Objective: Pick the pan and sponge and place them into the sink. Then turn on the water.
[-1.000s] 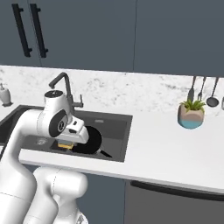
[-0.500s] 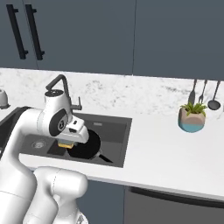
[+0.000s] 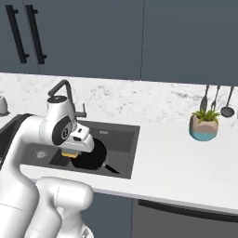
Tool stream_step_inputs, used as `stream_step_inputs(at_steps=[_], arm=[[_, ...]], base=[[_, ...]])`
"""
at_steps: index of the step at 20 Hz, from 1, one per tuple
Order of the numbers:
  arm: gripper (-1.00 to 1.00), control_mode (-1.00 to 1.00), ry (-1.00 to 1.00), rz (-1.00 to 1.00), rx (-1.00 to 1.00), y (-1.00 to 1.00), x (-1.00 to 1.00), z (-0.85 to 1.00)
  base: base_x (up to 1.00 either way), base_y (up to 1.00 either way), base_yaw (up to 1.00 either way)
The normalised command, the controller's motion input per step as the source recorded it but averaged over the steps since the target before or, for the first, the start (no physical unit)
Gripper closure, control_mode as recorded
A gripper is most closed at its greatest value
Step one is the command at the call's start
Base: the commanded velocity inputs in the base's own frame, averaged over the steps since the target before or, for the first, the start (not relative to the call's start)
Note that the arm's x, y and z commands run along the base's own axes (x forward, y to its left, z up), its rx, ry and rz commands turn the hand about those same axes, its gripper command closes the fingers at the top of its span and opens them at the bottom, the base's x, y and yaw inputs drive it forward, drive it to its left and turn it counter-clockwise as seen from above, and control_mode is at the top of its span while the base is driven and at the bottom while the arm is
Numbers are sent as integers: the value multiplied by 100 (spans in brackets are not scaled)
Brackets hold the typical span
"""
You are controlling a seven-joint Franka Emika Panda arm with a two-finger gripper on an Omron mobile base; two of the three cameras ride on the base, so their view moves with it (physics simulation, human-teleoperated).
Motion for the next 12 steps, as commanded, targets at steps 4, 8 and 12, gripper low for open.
stream_step_inputs(at_steps=[4, 8, 12], arm=[[100, 100, 0, 0, 0, 0, 0, 0], [100, 100, 0, 0, 0, 0, 0, 0], [100, 100, 0, 0, 0, 0, 0, 0]], base=[[39, 25, -9], [42, 25, -8], [41, 18, -3]])
